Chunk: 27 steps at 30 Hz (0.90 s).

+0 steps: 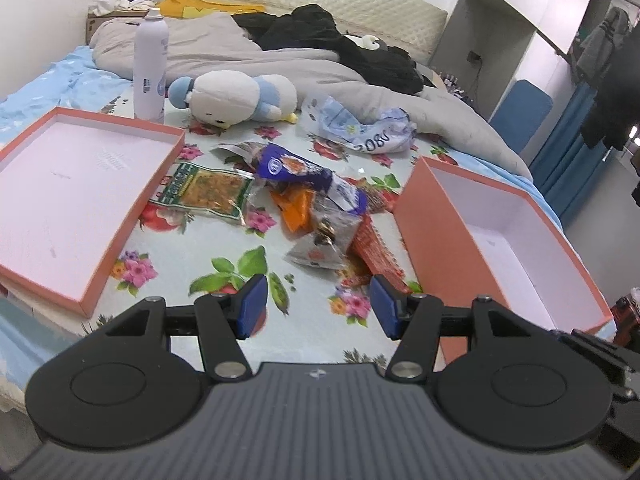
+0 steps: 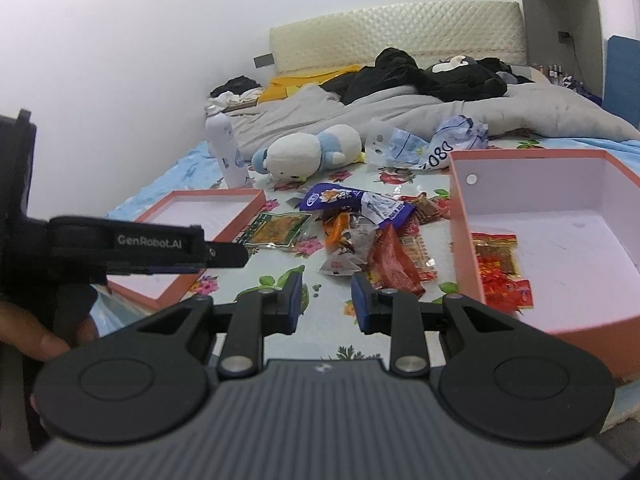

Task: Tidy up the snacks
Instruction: 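Grasp clear bag of dark candy with left tool while right tool grasps red packet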

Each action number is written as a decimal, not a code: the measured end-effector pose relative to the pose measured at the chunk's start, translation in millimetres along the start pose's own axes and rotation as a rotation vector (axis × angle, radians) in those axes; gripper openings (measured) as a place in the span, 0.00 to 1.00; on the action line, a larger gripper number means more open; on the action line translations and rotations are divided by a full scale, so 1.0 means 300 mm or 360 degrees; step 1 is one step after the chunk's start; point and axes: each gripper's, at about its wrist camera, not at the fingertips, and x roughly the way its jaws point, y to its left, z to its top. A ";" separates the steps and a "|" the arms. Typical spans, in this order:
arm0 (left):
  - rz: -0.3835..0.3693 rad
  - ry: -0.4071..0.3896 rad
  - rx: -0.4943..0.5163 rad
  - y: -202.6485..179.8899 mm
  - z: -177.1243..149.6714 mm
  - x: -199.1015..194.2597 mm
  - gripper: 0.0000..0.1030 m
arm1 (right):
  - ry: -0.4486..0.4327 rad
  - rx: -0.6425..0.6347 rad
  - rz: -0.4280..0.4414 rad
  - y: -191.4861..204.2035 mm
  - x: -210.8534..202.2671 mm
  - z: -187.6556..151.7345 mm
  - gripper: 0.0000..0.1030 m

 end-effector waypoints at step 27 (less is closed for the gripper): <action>-0.0205 0.0356 0.0105 0.023 0.186 0.671 0.75 | 0.0246 -0.0438 -0.0376 -0.060 0.563 -0.013 0.52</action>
